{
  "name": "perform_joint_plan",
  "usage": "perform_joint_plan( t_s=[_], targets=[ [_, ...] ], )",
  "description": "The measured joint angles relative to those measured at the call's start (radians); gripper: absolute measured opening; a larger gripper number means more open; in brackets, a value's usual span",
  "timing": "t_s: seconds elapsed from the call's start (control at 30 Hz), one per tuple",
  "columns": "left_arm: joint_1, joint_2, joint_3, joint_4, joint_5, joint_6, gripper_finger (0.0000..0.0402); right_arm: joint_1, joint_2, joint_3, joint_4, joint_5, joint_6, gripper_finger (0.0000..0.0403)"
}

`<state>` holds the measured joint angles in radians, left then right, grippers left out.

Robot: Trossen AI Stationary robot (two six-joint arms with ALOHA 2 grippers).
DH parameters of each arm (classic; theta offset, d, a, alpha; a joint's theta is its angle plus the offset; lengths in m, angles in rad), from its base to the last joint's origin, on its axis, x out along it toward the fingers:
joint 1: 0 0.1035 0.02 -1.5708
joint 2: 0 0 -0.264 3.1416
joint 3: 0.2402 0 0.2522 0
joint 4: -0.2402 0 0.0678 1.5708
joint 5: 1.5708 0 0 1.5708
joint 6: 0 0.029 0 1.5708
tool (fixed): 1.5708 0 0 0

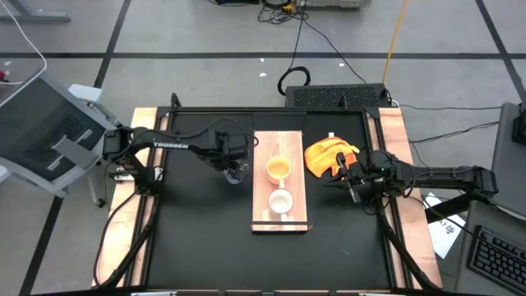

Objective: Stack small to large cups/mugs on shelf
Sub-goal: Put the transparent cup on the shelf

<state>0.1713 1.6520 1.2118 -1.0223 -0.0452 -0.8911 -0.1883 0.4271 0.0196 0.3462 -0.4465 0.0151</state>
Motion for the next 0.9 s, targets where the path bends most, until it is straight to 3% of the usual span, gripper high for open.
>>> perform_joint_plan(
  t_s=[0.7,0.9],
  targets=[
    [0.011,0.011,0.000,0.038,0.041,-0.030,0.0241,0.000,0.000,0.000,0.000,0.000,0.000,0.0000],
    [0.011,0.079,0.000,0.056,0.041,0.018,0.0187,0.000,0.000,0.000,0.000,0.000,0.003,0.0000]
  ],
)
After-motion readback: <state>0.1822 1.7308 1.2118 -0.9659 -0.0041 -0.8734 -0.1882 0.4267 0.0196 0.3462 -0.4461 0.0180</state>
